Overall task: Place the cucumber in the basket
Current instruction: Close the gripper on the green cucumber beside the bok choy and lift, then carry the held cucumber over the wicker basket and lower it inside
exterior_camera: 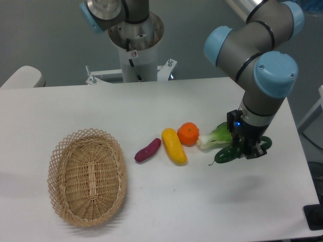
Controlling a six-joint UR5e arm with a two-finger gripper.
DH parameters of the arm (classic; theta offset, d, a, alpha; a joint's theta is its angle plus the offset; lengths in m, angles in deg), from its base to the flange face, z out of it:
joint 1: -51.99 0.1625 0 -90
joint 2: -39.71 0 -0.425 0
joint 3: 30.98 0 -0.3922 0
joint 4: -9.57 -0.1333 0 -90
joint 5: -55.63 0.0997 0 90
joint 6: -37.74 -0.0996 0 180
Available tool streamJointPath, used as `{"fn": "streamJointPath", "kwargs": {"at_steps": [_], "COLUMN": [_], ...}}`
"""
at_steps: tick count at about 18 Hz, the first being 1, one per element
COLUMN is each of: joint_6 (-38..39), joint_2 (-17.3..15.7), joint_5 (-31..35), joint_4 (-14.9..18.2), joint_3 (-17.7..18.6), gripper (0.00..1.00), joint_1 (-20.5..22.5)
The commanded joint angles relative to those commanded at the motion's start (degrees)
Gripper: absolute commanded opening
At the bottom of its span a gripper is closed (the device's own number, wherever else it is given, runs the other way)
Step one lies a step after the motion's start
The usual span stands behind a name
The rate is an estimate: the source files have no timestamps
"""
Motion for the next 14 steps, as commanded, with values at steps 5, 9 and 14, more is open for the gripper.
{"fn": "streamJointPath", "kwargs": {"at_steps": [5, 9, 14], "joint_6": [0.1, 3.6, 16.8], "joint_2": [-0.9, -2.3, -4.3], "joint_5": [-0.2, 1.0, 2.1], "joint_4": [0.4, 1.1, 1.2], "joint_3": [0.6, 1.8, 4.6], "gripper": [0.12, 0.12, 0.12], "joint_1": [-0.5, -3.2, -10.6]}}
